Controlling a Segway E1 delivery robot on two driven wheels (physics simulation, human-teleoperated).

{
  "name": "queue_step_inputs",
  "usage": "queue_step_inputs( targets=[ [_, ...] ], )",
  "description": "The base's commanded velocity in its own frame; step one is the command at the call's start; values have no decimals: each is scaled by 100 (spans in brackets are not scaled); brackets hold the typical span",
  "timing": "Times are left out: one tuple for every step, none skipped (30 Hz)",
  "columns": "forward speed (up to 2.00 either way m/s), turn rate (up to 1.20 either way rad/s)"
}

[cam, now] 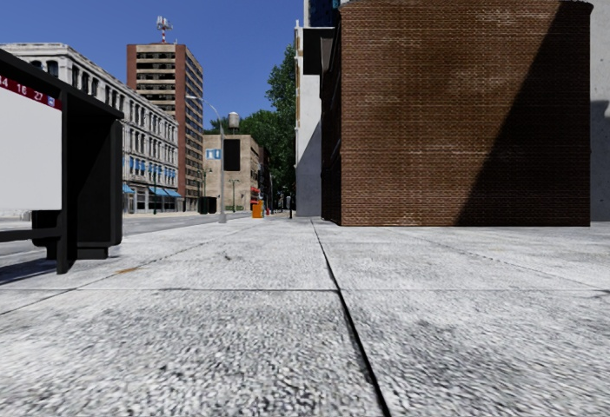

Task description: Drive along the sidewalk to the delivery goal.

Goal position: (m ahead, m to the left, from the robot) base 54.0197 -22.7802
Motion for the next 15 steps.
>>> queue_step_inputs(
  targets=[
    [200, 0],
    [200, 0],
    [200, 0],
    [200, 0],
    [200, 0],
    [200, 0],
    [200, 0],
    [200, 0],
    [200, 0],
    [200, 0],
    [200, 0],
    [200, 0],
    [200, 0],
    [200, 0],
    [200, 0]
  ],
)
